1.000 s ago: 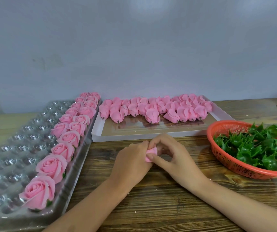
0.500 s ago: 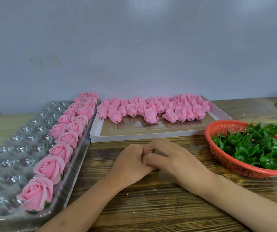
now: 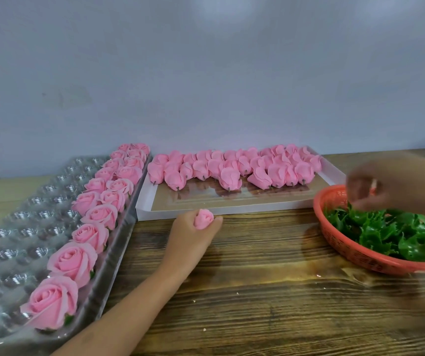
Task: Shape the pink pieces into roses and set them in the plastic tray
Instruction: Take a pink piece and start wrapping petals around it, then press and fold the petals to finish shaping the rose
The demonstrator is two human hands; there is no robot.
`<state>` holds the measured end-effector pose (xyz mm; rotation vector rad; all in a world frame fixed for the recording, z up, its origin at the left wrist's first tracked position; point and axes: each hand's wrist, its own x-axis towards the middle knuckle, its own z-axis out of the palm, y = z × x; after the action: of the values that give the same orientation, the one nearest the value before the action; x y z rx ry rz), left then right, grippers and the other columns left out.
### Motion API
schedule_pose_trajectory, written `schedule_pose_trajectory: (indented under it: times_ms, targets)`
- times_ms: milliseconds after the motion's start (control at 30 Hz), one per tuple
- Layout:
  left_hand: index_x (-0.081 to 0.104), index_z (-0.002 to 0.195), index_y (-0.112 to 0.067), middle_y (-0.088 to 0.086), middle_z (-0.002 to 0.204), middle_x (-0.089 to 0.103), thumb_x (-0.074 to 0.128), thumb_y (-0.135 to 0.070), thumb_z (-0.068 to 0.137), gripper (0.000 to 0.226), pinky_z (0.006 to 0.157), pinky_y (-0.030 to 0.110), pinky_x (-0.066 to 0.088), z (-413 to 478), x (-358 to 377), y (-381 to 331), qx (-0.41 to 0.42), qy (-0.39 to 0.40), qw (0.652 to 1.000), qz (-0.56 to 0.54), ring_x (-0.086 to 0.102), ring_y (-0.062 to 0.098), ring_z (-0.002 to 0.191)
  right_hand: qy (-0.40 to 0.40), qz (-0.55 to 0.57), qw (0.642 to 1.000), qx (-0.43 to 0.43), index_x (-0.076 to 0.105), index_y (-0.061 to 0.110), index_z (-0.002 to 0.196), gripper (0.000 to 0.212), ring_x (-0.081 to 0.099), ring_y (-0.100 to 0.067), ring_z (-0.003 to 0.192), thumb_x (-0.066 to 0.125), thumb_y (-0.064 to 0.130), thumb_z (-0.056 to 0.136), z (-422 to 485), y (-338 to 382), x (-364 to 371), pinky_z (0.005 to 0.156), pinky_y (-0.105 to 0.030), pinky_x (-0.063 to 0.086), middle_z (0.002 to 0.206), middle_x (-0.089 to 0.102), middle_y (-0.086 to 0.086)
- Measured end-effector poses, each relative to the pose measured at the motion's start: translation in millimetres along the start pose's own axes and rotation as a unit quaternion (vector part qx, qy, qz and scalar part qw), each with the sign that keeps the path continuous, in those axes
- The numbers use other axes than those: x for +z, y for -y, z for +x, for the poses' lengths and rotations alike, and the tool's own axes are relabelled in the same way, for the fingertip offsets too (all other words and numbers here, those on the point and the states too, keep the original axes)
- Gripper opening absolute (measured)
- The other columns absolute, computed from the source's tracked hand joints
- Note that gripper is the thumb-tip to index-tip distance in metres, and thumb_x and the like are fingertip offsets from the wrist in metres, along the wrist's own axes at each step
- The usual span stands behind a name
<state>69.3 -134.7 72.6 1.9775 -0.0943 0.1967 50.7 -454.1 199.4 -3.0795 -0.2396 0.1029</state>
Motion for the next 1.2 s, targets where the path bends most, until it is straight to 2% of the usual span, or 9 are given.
schedule_pose_trajectory:
  times_ms: [133,333,467,600,800,933,1033,1100,1200]
  targets:
    - [0.055,0.065,-0.015,-0.002,0.054,0.049,0.065,-0.033,0.086,0.029,0.053,0.017,0.036,0,-1,-1,-0.003,0.004,1.0,0.002,0.046,0.007,0.053,0.163,0.021,0.986,0.023,0.058,0.066,0.083,0.037,0.064,0.011,0.07,0.083,0.047,0.064,5,-19,12,0.067,-0.02,0.053,0.085,0.066,0.038]
    - [0.063,0.077,-0.007,-0.001,0.058,0.052,0.065,-0.034,0.086,0.028,0.056,0.021,0.039,-1,-1,-2,-0.011,0.002,1.0,-0.004,0.049,0.009,0.057,0.219,-0.008,0.976,0.006,0.068,0.042,0.082,0.015,0.064,0.012,0.068,0.08,0.036,0.075,15,-3,23,0.063,-0.013,0.051,0.078,0.069,0.032]
    - [0.059,0.071,-0.012,-0.001,0.057,0.05,0.065,-0.033,0.086,0.027,0.056,0.022,0.038,-1,-1,-2,-0.005,0.003,1.0,-0.006,0.047,0.009,0.055,0.171,-0.014,0.985,0.004,0.071,0.043,0.072,0.029,0.066,0.009,0.064,0.074,0.016,0.083,15,-7,18,0.059,-0.012,0.051,0.07,0.07,0.029]
    - [0.057,0.069,-0.013,-0.004,0.053,0.051,0.064,-0.034,0.087,0.028,0.051,0.017,0.039,-1,-1,-2,-0.01,0.005,1.0,-0.027,0.046,0.002,0.047,0.115,-0.019,0.993,-0.002,0.068,0.057,0.069,0.035,0.068,-0.005,0.062,0.078,0.024,0.077,17,-13,16,0.069,-0.037,0.061,0.066,0.068,0.03]
    - [0.058,0.059,-0.012,-0.004,0.048,0.056,0.059,-0.033,0.091,0.038,0.056,0.013,0.045,-3,-3,-2,0.005,0.009,0.999,-0.043,0.053,0.004,0.046,-0.014,0.015,0.999,-0.028,0.065,0.061,0.072,0.041,0.065,0.013,0.071,0.079,0.023,0.079,12,-18,6,0.077,-0.03,0.056,0.07,0.067,0.034]
    - [0.064,0.063,-0.011,-0.001,0.058,0.064,0.059,-0.027,0.091,0.033,0.067,0.024,0.048,-2,-2,-2,0.016,-0.022,0.998,-0.061,0.06,0.007,0.059,-0.171,0.089,0.981,-0.035,0.067,0.044,0.071,0.029,0.066,0.007,0.064,0.078,0.019,0.081,8,-2,-3,0.069,-0.029,0.054,0.065,0.069,0.025]
    - [0.066,0.076,-0.003,0.009,0.068,0.064,0.059,-0.031,0.09,0.033,0.063,0.016,0.045,-2,-2,-1,0.027,-0.049,0.995,-0.078,0.058,0.01,0.064,-0.272,0.178,0.944,-0.05,0.065,0.036,0.075,0.029,0.068,0.001,0.065,0.073,0.01,0.084,5,27,-2,0.065,-0.026,0.057,0.071,0.071,0.017]
    - [0.065,0.078,-0.002,0.002,0.062,0.059,0.058,-0.035,0.091,0.036,0.057,0.011,0.041,-3,-2,-2,0.041,-0.051,0.994,-0.088,0.054,0.004,0.061,-0.26,0.269,0.925,-0.069,0.068,0.029,0.082,0.025,0.07,-0.001,0.066,0.067,0.005,0.086,1,51,2,0.065,-0.019,0.057,0.079,0.073,0.015]
    - [0.065,0.077,-0.008,-0.015,0.056,0.055,0.056,-0.036,0.091,0.033,0.058,0.009,0.041,-3,-2,-4,0.053,-0.048,0.992,-0.102,0.052,-0.002,0.059,-0.137,0.385,0.906,-0.114,0.073,0.025,0.087,0.019,0.072,-0.005,0.077,0.062,0.01,0.085,-5,87,15,0.066,-0.019,0.059,0.089,0.074,0.014]
